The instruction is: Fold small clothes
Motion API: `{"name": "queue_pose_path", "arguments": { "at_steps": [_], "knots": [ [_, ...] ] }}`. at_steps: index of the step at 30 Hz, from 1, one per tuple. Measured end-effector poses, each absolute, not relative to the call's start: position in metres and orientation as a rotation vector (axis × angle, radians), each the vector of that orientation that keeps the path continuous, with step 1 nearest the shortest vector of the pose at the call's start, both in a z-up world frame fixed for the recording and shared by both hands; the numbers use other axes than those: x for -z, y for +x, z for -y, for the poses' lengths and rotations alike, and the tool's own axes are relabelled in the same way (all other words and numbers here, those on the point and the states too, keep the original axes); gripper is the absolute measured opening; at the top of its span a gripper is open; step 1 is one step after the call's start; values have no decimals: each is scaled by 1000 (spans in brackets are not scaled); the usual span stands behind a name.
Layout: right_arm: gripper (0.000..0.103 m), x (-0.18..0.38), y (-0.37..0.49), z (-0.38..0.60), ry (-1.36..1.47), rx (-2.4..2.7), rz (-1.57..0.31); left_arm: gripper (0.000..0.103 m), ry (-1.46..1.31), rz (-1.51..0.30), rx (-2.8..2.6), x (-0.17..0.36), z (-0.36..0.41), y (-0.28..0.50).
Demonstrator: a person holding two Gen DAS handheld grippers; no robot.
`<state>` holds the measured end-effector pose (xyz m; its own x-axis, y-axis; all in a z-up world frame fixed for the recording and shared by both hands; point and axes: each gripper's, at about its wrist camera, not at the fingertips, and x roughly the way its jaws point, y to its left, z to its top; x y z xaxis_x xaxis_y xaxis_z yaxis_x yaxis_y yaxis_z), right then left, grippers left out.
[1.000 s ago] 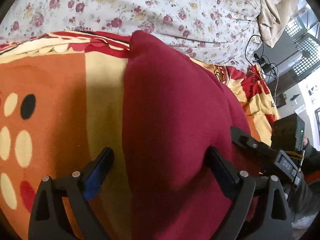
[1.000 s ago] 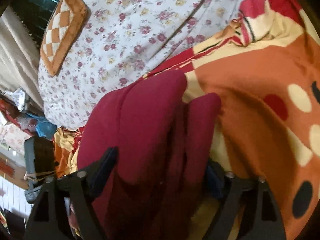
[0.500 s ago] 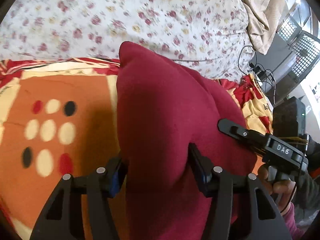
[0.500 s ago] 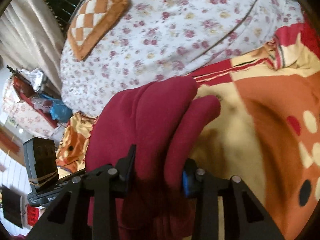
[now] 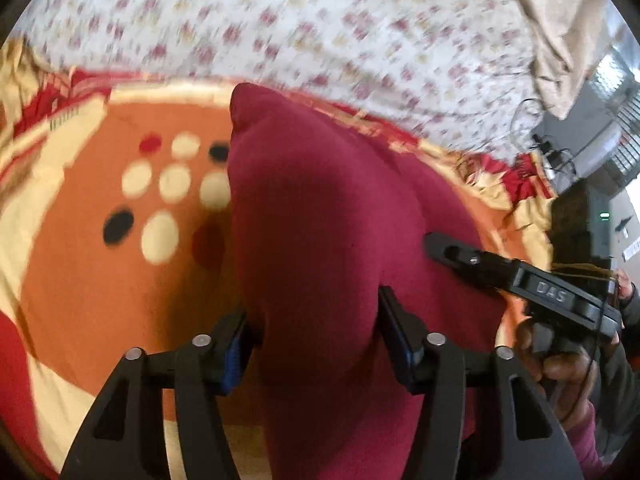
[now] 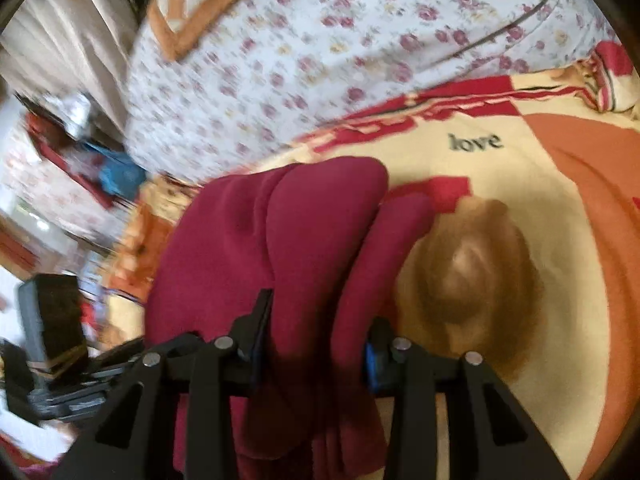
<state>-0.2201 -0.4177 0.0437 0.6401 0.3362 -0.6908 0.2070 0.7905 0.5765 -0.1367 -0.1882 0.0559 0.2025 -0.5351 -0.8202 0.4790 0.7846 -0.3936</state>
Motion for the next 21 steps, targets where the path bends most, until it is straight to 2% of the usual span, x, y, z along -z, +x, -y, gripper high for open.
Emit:
{"name": "queue_pose_path", "arguments": {
  "at_steps": [3,9,15,21],
  "knots": [
    [52,-50,-226,408,597,-16,-901,71,-78,-1153,688,-48,181,-137],
    [53,-92,-249,387,407,38,-881,71,35,-1052,634,-68,176,-151],
    [52,-135,-280,355,271,-48,-781,71,106,-1006,559,-80,173,-157],
    [46,-103,-277,332,215,-76,-890,71,124,-974,518,-86,169,-165]
  ]
}}
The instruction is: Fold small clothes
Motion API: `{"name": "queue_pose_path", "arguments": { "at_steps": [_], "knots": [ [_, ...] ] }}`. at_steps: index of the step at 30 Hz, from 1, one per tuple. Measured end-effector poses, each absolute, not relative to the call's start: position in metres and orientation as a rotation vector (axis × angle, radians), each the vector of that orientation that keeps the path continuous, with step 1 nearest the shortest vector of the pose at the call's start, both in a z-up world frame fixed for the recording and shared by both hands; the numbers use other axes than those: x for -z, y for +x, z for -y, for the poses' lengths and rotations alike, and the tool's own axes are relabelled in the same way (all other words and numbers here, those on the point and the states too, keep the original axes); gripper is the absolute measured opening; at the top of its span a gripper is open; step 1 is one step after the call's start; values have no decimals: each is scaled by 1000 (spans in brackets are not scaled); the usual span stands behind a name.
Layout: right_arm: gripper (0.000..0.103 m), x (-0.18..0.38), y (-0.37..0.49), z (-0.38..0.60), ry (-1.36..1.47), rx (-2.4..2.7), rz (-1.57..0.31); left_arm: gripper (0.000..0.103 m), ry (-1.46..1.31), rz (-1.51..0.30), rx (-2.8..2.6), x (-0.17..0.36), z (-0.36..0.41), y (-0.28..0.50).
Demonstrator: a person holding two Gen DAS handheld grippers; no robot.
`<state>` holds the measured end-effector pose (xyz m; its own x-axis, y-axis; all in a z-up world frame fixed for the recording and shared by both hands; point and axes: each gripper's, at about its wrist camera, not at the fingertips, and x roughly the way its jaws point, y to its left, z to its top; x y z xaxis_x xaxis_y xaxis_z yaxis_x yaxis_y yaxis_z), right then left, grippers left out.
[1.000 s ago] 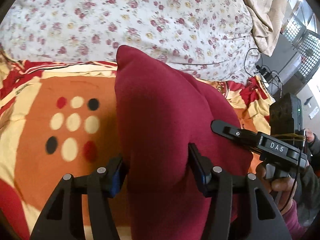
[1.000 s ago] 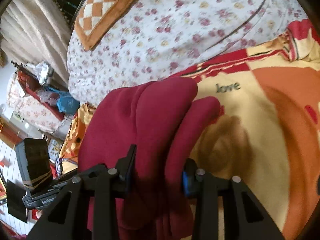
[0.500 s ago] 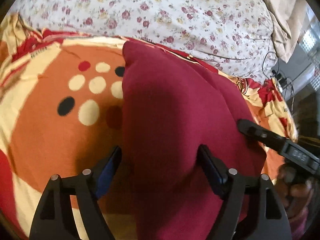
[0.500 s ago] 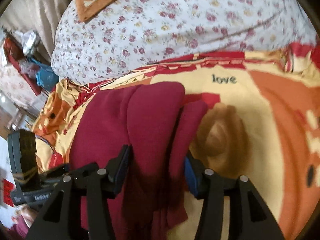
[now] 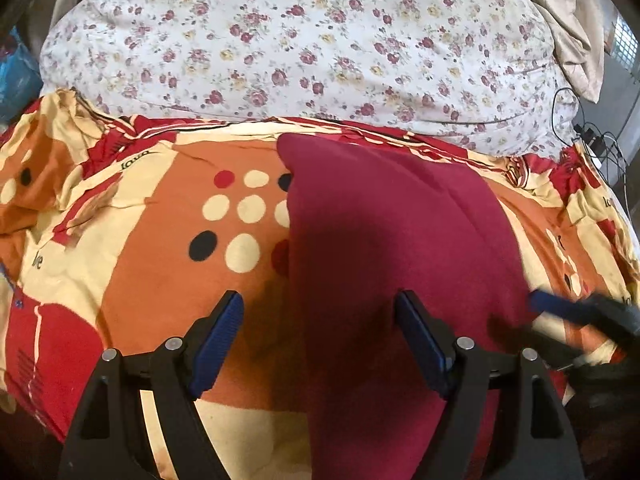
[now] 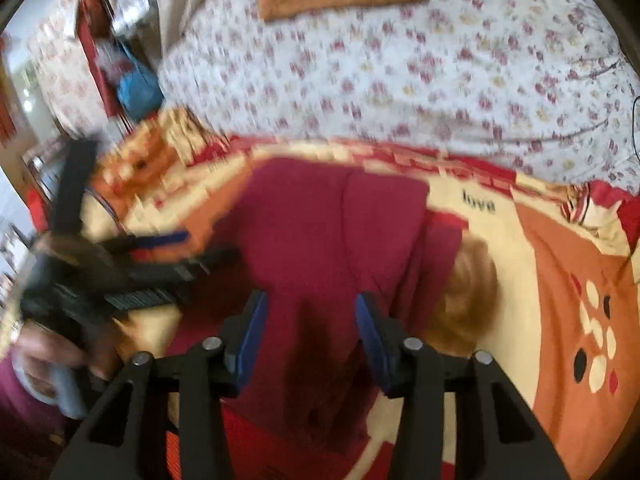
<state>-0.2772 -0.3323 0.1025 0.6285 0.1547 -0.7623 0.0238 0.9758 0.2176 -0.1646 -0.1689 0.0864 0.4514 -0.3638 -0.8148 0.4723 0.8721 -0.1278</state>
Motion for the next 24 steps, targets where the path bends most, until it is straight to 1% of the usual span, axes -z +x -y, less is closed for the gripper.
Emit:
{"name": "queue_pose_path", "arguments": {
  "at_steps": [2,4,10,11,14,16,18,24],
  "knots": [
    [44,-85,-276,330,204,-53,-935,71,114,-972,507,-88,166,-166],
    [42,-79,-279,329,210,-53,-941,71,110,-960,488,-91,162,-168],
    [43,-104,-289,328,192,-25,-887,71,110,-911,453,-106,156,-174],
    [46,-111,-290,329,188,-10,-866,71,107,-901,452,-109,155,-175],
    [63,-128,-292,331,178,43,-821,71,100,-875,449,-119,154,-179],
    [67,-134,-292,332,182,66,-806,71,102,-850,443,-125,153,-182],
    [75,-137,-289,334,199,96,-793,71,100,-834,440,-131,153,-185],
    [78,-135,-283,332,204,148,-800,71,87,-812,424,-138,149,-187]
  ]
}}
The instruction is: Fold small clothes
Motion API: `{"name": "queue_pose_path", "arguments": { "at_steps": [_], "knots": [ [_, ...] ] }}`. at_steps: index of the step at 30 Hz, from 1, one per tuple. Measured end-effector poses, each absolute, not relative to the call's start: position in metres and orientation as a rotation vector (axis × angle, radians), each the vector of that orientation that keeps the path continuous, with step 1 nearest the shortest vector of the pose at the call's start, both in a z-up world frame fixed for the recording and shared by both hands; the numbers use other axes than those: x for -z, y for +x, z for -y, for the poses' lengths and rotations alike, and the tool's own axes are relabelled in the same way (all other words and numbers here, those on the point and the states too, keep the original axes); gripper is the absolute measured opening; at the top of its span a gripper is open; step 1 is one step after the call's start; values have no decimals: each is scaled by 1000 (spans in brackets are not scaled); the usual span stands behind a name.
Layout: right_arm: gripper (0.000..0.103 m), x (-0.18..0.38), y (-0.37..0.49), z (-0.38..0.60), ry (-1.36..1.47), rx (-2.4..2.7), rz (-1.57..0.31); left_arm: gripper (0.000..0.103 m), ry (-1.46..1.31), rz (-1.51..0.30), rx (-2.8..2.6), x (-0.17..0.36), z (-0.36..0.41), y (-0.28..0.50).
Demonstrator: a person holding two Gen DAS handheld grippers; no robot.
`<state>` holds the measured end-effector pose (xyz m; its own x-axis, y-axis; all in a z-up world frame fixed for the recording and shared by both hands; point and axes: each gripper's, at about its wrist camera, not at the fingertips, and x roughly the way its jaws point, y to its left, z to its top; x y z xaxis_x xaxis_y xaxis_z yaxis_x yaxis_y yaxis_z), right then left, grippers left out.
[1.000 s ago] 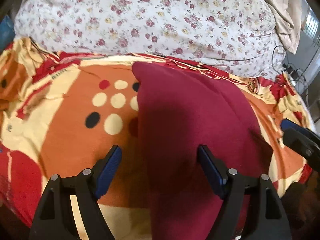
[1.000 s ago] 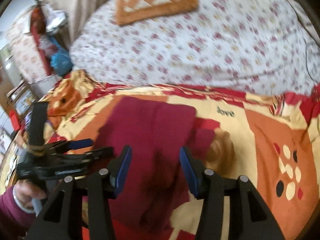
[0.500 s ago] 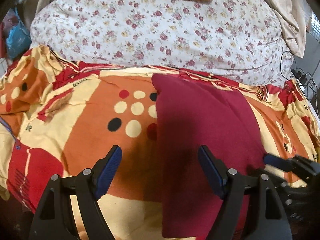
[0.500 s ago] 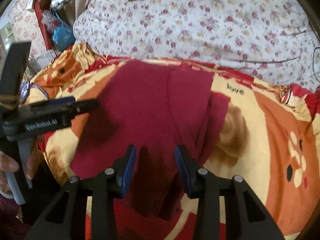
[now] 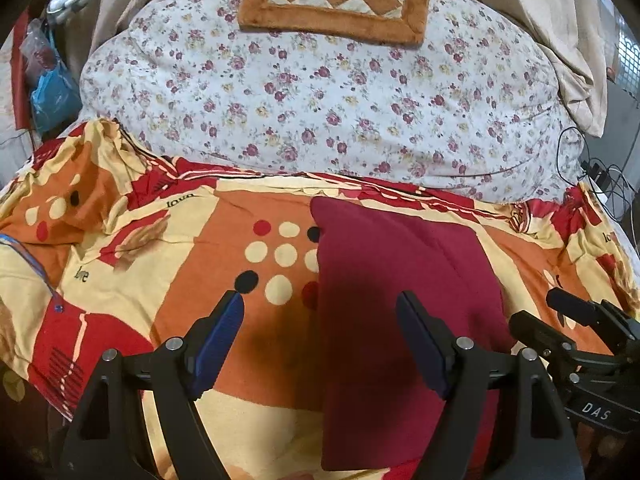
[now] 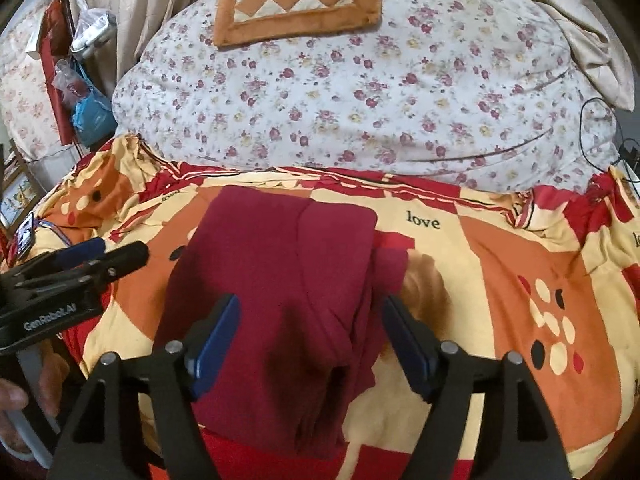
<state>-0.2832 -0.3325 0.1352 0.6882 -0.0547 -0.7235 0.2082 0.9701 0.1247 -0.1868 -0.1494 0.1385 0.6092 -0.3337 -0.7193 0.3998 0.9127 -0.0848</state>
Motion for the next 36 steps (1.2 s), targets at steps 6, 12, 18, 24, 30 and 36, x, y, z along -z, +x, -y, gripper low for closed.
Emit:
{"name": "queue_pose_path", "arguments": {
  "at_steps": [6,12,18,24,30,36],
  "knots": [
    [82,-135,-284,333,215,158,-801,71,86,-798,410,-141,147,-188],
    [83,-135,-283,335,228,170,-798,71,99,-787,410,-142,151,-191],
    [84,-132,-281,336,239,172,-812,71,104,-795,413,-139,153,-190],
    [84,-128,-280,338,247,173,-822,70,112,-796,412,-137,155,-190],
    [84,-126,-279,340,260,178,-825,70,117,-795,416,-135,157,-190],
    [84,-125,-278,341,263,178,-832,70,129,-797,425,-132,161,-190]
  ]
}}
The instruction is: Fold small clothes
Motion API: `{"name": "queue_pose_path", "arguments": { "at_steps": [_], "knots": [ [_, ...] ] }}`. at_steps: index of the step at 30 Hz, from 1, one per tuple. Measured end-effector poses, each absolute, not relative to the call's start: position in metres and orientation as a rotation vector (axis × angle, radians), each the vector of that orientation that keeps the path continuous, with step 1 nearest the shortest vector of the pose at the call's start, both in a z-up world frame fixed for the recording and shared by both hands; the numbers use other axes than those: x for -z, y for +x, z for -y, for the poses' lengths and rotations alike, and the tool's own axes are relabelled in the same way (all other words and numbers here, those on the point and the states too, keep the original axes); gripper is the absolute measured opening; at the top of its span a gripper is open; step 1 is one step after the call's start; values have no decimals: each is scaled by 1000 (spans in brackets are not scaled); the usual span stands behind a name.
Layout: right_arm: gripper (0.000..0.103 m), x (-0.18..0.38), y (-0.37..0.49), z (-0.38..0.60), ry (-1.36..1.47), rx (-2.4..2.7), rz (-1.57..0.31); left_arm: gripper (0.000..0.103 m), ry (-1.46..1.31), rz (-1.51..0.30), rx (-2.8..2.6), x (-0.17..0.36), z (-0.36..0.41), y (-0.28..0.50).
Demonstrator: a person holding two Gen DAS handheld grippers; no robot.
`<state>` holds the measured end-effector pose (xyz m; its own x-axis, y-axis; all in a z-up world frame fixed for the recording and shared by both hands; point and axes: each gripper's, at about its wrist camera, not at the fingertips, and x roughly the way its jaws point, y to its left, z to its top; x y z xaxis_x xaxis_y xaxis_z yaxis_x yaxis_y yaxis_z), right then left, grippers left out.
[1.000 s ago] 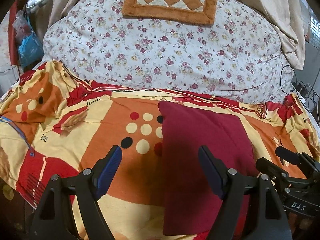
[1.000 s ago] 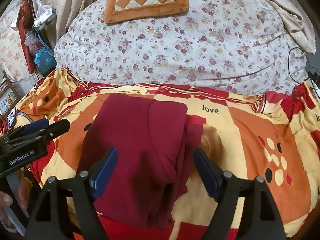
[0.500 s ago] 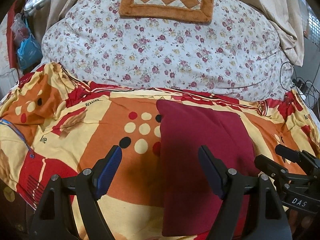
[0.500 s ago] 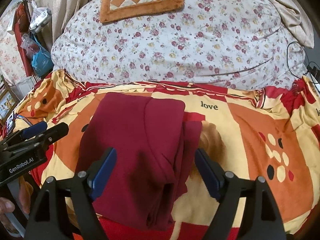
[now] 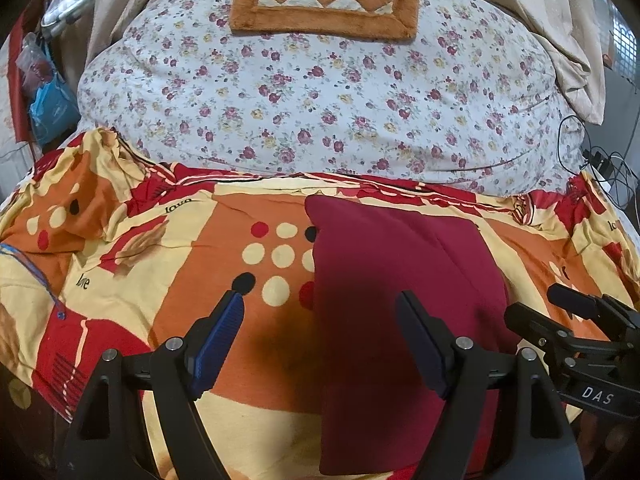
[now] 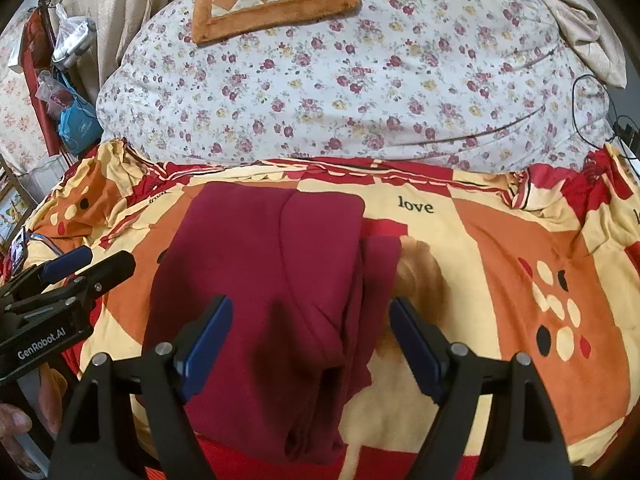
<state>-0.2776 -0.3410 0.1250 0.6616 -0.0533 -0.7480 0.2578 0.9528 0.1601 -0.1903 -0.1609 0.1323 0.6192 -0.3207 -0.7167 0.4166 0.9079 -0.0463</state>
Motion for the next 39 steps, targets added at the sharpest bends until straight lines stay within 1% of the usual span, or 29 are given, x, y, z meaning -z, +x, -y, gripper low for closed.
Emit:
{"name": "queue_pose_path", "arguments": {
  "at_steps": [39],
  "knots": [
    [85,-112,-266,348,295,205,-859,70,142,-828,422,-115,163,-180]
  ]
}}
